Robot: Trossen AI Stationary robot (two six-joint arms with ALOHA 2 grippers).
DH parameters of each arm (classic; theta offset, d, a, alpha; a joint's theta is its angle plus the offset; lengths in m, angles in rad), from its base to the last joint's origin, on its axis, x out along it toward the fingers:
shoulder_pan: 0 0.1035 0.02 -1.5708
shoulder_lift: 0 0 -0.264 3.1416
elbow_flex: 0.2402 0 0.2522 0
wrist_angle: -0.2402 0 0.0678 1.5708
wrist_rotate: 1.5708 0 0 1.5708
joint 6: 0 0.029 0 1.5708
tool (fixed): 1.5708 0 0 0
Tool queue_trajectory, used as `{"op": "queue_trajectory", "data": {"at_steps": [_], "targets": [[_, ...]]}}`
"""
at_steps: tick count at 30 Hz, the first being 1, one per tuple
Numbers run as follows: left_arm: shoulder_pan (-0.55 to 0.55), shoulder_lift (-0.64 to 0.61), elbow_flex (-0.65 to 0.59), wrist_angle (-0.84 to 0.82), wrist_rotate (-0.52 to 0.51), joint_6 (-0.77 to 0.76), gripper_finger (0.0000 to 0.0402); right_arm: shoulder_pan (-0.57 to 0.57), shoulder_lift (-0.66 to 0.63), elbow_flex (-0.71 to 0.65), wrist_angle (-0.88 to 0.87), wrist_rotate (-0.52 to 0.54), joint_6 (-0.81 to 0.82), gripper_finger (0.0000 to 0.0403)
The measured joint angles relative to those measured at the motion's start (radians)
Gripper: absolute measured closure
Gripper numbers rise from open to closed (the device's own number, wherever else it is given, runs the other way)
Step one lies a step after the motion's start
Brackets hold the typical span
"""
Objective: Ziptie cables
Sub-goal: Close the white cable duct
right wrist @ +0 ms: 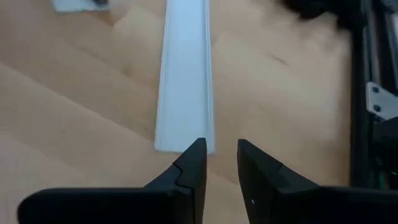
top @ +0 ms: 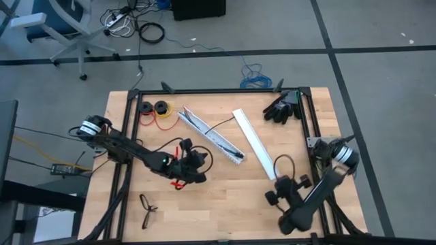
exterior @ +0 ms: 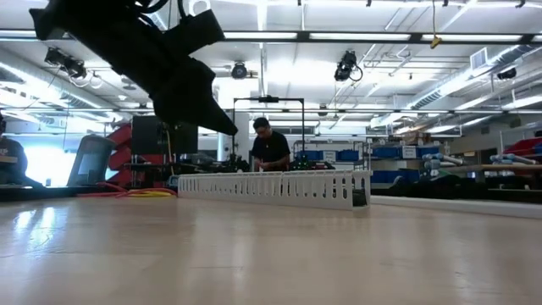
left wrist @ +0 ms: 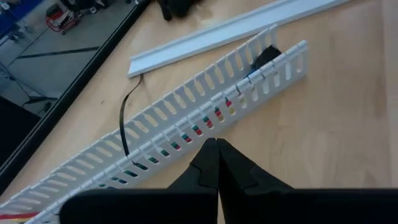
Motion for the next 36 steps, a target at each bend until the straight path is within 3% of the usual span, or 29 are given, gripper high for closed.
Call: {"op": "queue_trajectory", "data": {"at_steps": [9,22,29,34,36], "targets": [[-0.033,-0.001,0.000,0.004,0.002,-0.030,0.0400,-0.061,0.213,0.224,0.038,0.045,0.017,0.0325],[-0.050,-0.001,0.000,0.008,0.019,-0.046,0.0400,-0.080,0.233,0.277,0.117,-0.042,-0.062,0.0325],[-0.067,-0.001,0.000,0.007,0.026,-0.051,0.0400,-0.087,0.233,0.294,-0.007,-0.149,-0.183,0.0327],[-0.078,-0.001,0.000,-0.008,0.026,-0.050,0.0400,-0.033,0.221,0.313,-0.022,0.047,-0.225,0.0327],[-0.078,-0.001,0.000,-0.013,0.026,-0.051,0.0400,-0.023,0.219,0.314,-0.022,0.067,-0.207,0.0326]]}}
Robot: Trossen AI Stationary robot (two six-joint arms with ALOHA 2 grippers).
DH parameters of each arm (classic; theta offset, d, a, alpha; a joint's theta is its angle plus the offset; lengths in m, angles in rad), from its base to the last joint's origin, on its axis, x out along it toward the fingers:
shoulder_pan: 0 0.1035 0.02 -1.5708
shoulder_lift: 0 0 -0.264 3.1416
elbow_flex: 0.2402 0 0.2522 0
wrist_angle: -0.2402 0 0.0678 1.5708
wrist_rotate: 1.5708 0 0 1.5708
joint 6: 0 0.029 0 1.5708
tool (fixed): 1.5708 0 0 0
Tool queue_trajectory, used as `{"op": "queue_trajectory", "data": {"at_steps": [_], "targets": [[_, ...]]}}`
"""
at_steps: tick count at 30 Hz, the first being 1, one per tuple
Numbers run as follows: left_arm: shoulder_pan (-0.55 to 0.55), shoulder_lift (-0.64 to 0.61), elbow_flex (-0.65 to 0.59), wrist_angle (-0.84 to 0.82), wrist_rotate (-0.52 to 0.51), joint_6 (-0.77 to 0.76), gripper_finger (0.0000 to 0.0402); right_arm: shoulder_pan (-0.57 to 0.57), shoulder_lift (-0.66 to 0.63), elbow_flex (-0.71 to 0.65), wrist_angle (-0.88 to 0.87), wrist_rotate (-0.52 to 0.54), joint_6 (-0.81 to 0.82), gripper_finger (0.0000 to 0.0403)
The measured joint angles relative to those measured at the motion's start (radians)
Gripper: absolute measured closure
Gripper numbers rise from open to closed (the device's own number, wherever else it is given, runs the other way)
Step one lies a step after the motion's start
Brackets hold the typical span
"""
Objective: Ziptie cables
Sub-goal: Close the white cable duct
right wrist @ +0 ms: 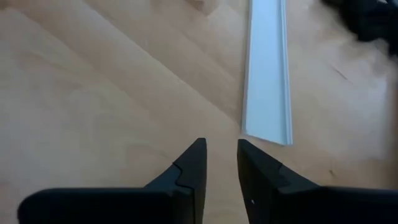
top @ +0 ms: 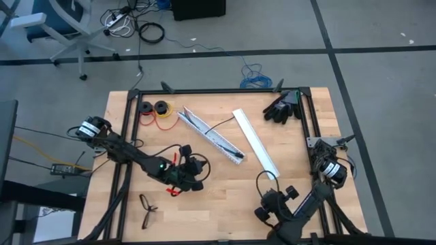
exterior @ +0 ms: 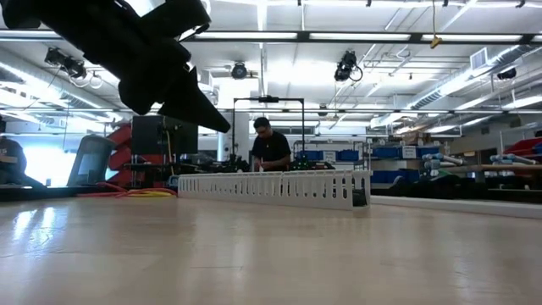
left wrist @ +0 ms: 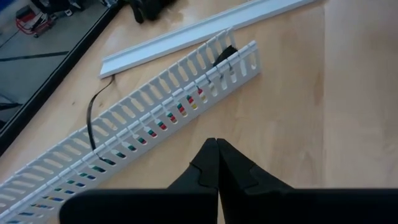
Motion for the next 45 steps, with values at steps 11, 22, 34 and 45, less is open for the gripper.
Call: {"op": "queue_trajectory", "data": {"at_steps": [11,22,34,45], "targets": [[0.021,0.000,0.000,-0.003,0.009,-0.028,0.0400,-0.221,-0.068,-0.105,0.001,0.159,-0.258,0.0276],[0.095,0.000,0.000,0.027,0.135,0.040,0.0400,-0.386,-0.544,-0.445,0.138,0.345,-0.341,0.0336],[0.237,0.000,0.000,0.165,0.416,0.178,0.0400,-0.511,-0.955,-0.905,1.036,0.035,-0.926,0.0389],[0.306,-0.011,-0.228,0.545,0.599,0.120,0.0400,-0.672,-0.779,-0.903,1.096,-0.181,-1.050,0.0281]]}}
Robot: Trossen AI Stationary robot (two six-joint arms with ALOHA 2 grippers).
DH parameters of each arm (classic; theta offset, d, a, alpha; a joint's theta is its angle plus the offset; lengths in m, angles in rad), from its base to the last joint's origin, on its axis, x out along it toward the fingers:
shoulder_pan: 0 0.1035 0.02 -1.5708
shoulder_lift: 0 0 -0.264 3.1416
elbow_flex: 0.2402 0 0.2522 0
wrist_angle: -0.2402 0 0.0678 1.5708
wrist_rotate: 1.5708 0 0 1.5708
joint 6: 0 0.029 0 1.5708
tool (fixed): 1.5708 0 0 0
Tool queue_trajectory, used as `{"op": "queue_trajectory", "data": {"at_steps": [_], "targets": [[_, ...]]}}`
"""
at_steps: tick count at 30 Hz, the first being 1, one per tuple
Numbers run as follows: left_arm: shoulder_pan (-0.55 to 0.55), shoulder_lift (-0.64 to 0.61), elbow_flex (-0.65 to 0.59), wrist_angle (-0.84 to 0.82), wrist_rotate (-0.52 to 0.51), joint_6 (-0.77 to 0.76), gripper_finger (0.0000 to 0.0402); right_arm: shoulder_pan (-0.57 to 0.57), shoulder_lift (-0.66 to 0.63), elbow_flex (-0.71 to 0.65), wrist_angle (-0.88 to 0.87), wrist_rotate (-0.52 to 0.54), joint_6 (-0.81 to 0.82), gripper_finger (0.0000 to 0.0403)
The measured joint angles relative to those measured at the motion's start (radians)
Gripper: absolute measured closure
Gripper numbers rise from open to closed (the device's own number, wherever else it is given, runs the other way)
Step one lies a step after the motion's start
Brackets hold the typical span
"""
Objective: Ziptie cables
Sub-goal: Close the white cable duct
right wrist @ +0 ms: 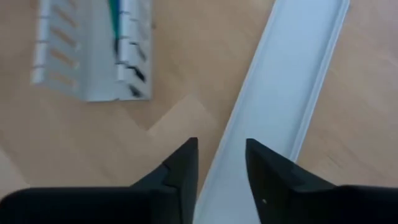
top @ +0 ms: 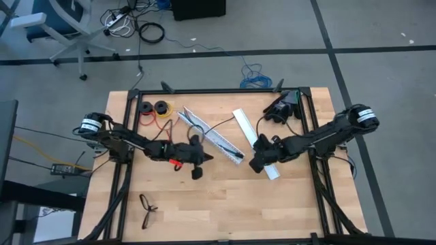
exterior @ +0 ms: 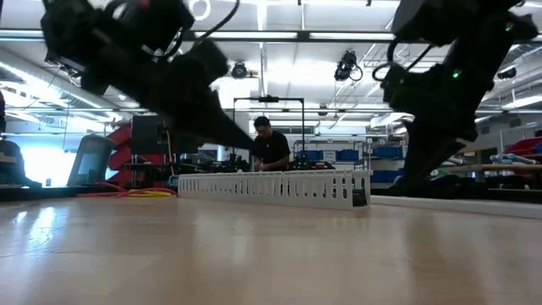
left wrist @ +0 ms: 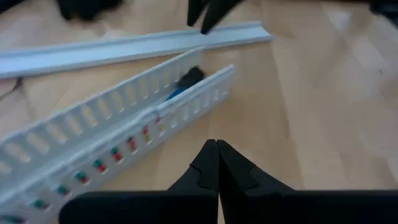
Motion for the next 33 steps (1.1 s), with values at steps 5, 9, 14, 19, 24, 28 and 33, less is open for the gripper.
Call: {"op": "queue_trajectory", "data": {"at_steps": [5,9,14,19,24,28,33], "targets": [[0.028,-0.026,-0.152,0.209,0.054,-0.090,0.0400,-0.048,0.051,0.000,0.028,-0.007,0.010,0.0248],[0.028,-0.033,-0.205,0.276,0.056,-0.108,0.0400,-0.078,0.091,0.001,0.064,-0.032,0.029,0.0243],[0.028,-0.030,-0.214,0.288,0.056,-0.105,0.0400,-0.116,0.155,0.006,0.089,-0.063,0.057,0.0262],[0.028,-0.030,-0.214,0.302,0.055,-0.093,0.0400,-0.131,0.193,0.008,0.115,-0.080,0.026,0.0316],[0.028,-0.030,-0.214,0.310,0.034,-0.094,0.0400,-0.128,0.178,0.004,0.127,-0.061,-0.051,0.0392],[0.028,-0.030,-0.214,0.308,0.026,-0.094,0.0400,-0.129,0.150,0.000,0.132,-0.058,-0.083,0.0398],[0.028,-0.030,-0.214,0.308,0.025,-0.101,0.0400,-0.128,0.060,-0.003,0.109,-0.050,-0.088,0.0402]]}}
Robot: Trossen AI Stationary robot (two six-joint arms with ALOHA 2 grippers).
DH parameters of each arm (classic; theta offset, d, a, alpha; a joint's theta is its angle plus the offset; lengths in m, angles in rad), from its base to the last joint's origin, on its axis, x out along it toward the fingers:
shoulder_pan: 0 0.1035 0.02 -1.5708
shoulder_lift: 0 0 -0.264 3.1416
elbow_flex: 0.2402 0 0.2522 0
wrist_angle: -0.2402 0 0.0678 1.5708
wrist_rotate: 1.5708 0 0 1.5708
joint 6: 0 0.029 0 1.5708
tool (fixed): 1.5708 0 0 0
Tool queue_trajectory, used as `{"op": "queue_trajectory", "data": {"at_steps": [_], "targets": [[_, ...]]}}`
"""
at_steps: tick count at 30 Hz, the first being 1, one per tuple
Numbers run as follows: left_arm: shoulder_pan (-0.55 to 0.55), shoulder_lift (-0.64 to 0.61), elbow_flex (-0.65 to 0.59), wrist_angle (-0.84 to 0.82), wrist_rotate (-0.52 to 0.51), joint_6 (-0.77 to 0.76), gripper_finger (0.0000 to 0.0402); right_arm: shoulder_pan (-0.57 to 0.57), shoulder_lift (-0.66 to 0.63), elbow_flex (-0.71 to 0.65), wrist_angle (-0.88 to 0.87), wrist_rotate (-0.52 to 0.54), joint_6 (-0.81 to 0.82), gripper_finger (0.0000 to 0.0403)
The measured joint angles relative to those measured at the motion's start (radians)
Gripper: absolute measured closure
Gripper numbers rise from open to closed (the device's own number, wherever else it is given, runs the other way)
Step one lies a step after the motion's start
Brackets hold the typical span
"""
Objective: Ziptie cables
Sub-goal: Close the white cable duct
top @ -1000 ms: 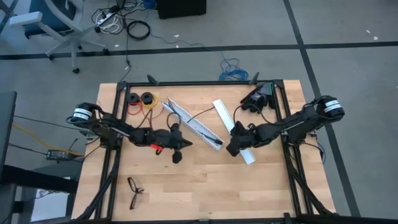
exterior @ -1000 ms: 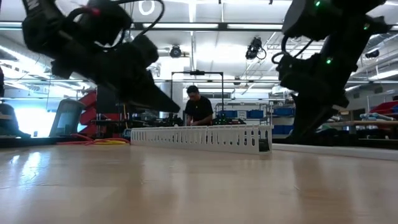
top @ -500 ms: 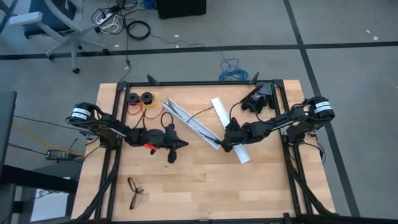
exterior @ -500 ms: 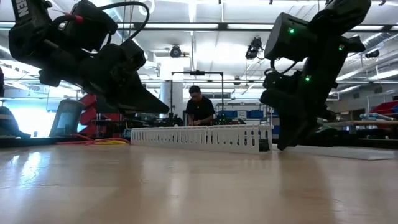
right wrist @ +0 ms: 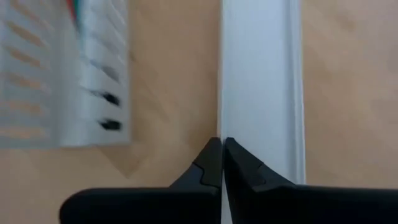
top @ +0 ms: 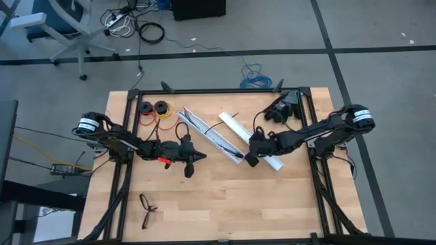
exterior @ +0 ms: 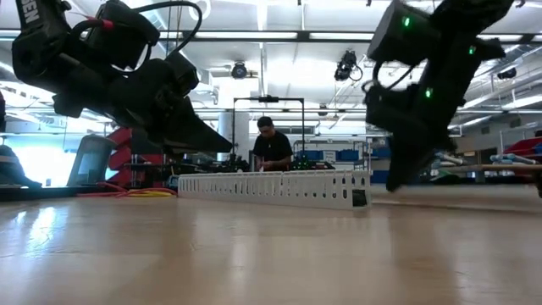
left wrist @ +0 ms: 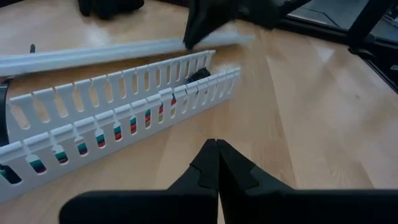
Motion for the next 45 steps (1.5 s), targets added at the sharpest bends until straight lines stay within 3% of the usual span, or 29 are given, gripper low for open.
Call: {"op": "queue_trajectory", "data": {"at_steps": [7,12,17,22,30,36,40,45], "targets": [[0.000,0.000,0.000,0.004,0.000,0.003,0.0400,0.005,-0.162,0.002,0.011,0.049,-0.015,0.0403],[0.000,0.001,0.000,-0.010,0.000,-0.003,0.0400,0.022,-0.232,0.003,0.157,-0.003,-0.017,0.0402],[0.000,-0.006,0.000,-0.008,-0.071,0.007,0.0400,0.047,-0.233,0.003,0.301,-0.001,-0.069,0.0402],[-0.001,-0.062,-0.001,-0.040,-0.078,0.009,0.0400,0.061,-0.232,0.003,0.370,0.003,-0.070,0.0402],[-0.030,-0.298,-0.055,-0.160,-0.101,-0.017,0.0400,0.073,-0.161,0.004,0.390,0.055,0.065,0.0402],[-0.097,-0.443,-0.081,-0.335,-0.200,-0.043,0.0400,0.087,-0.061,0.004,0.405,0.062,0.011,0.0403],[-0.153,-0.452,-0.082,-0.454,-0.262,-0.098,0.0400,0.120,-0.075,0.004,0.412,0.100,-0.018,0.0403],[-0.194,-0.419,-0.082,-0.468,-0.293,-0.100,0.0400,0.158,-0.125,0.004,0.400,0.109,-0.041,0.0403]]}}
